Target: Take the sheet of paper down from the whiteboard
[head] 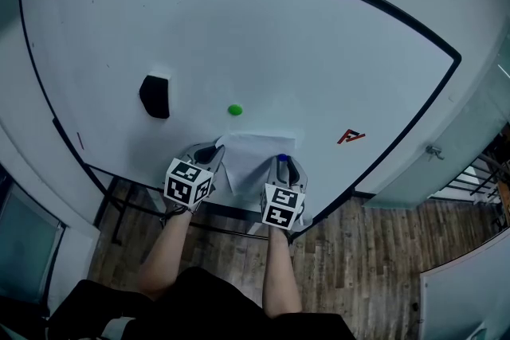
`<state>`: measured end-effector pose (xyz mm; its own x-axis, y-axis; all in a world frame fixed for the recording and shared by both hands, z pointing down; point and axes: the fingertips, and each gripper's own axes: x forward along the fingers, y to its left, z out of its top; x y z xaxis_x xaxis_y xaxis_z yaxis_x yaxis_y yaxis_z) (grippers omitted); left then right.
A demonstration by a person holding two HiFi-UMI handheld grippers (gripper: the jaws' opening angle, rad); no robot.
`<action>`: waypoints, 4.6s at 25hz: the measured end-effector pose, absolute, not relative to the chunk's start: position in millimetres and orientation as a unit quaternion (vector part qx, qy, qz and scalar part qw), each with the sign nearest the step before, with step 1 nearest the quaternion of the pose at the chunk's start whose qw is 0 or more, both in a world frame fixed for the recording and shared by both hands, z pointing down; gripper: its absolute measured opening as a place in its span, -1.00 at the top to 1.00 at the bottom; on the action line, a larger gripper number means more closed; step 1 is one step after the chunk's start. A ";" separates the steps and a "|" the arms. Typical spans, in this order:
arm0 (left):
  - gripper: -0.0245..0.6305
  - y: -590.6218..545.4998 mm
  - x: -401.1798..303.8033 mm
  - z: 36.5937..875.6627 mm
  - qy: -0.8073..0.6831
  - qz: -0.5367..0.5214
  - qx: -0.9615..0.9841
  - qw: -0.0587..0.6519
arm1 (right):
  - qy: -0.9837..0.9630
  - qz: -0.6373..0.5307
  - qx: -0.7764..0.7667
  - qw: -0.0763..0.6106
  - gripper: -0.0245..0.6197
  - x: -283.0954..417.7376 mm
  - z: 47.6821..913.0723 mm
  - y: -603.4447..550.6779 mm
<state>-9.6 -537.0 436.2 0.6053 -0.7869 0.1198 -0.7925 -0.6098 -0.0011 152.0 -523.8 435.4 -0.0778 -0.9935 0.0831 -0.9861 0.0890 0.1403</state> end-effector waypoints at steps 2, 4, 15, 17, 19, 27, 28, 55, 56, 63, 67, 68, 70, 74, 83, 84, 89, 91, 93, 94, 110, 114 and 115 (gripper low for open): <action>0.86 -536.3 -9.8 435.9 -0.441 0.055 0.896 0.025 | -0.734 -0.023 0.674 0.075 0.51 153.2 435.3 -523.7; 0.86 -536.1 -12.5 436.9 -0.441 0.055 0.895 0.026 | -0.735 -0.023 0.674 0.075 0.51 153.4 435.6 -523.4; 0.86 -538.8 -45.9 437.1 -0.482 0.059 0.874 0.025 | -0.728 -0.022 0.680 0.077 0.51 162.0 437.3 -522.5; 0.86 -539.3 -55.8 436.3 -0.492 0.060 0.868 0.025 | -0.726 -0.023 0.683 0.077 0.51 162.3 437.2 -522.9; 0.86 -538.0 -63.4 436.4 -0.498 0.059 0.865 0.027 | -0.723 -0.026 0.686 0.078 0.51 162.6 437.1 -522.9; 0.86 -530.9 -64.6 444.6 -0.493 0.086 0.865 0.017 | -0.726 -0.023 0.684 0.068 0.45 158.8 439.1 -519.3; 0.86 -530.3 -64.7 445.4 -0.493 0.087 0.866 0.018 | -0.726 -0.021 0.685 0.065 0.44 159.2 440.0 -518.0; 0.86 -488.7 -59.9 464.2 -0.488 0.113 0.865 0.021 | -0.737 0.014 0.675 0.030 0.81 170.0 457.6 -466.9; 0.86 -488.1 -60.4 464.0 -0.489 0.113 0.865 0.021 | -0.738 0.014 0.674 0.028 0.83 169.6 457.1 -466.2; 0.86 -478.8 -65.5 461.1 -0.497 0.102 0.861 0.026 | -0.758 0.029 0.651 0.025 0.85 161.5 458.5 -461.2; 0.86 -473.9 -69.9 462.9 -0.500 0.099 0.860 0.028 | -0.763 0.030 0.645 0.030 0.85 157.0 461.5 -458.5; 0.86 -470.1 -72.4 465.7 -0.501 0.101 0.859 0.030 | -0.766 0.033 0.642 0.032 0.85 154.0 464.9 -456.0; 0.86 -466.5 -72.7 468.5 -0.503 0.101 0.857 0.034 | -0.771 0.034 0.635 0.037 0.85 151.5 467.2 -453.3; 0.86 -465.3 -69.0 469.2 -0.503 0.100 0.858 0.037 | -0.777 0.024 0.628 0.042 0.85 150.4 463.7 -451.9; 0.86 -459.5 -66.6 469.7 -0.501 0.102 0.859 0.038 | -0.776 0.026 0.628 0.046 0.85 156.5 469.1 -445.6; 0.86 -458.5 -65.8 469.1 -0.500 0.102 0.859 0.038 | -0.776 0.025 0.628 0.047 0.85 157.0 468.7 -444.4; 0.86 -456.2 -61.1 466.2 -0.497 0.098 0.861 0.037 | -0.778 0.022 0.626 0.045 0.85 158.5 466.9 -441.5; 0.86 -454.7 -57.4 464.2 -0.494 0.098 0.863 0.035 | -0.780 0.024 0.624 0.043 0.85 159.3 464.1 -439.1; 0.86 -452.6 -55.5 462.6 -0.492 0.099 0.864 0.034 | -0.782 0.027 0.621 0.042 0.85 159.2 463.3 -436.5; 0.86 -451.7 -55.1 462.0 -0.491 0.099 0.865 0.034 | -0.783 0.029 0.620 0.042 0.85 159.4 463.7 -435.6; 0.86 -444.3 -45.8 456.6 -0.479 0.096 0.872 0.031 | -0.784 0.033 0.619 0.045 0.85 164.2 465.6 -426.8; 0.86 -443.3 -42.2 456.4 -0.468 0.090 0.878 0.037 | -0.786 0.035 0.616 0.040 0.85 161.1 462.4 -425.7; 0.86 -443.6 -41.6 456.4 -0.466 0.089 0.880 0.039 | -0.786 0.035 0.616 0.040 0.85 160.4 461.8 -426.1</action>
<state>-41.6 -443.6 456.4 0.5503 -0.8126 0.1921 -0.8263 -0.5630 -0.0144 160.4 -426.1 461.8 -0.2387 -0.9653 0.1058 -0.9709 0.2395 -0.0049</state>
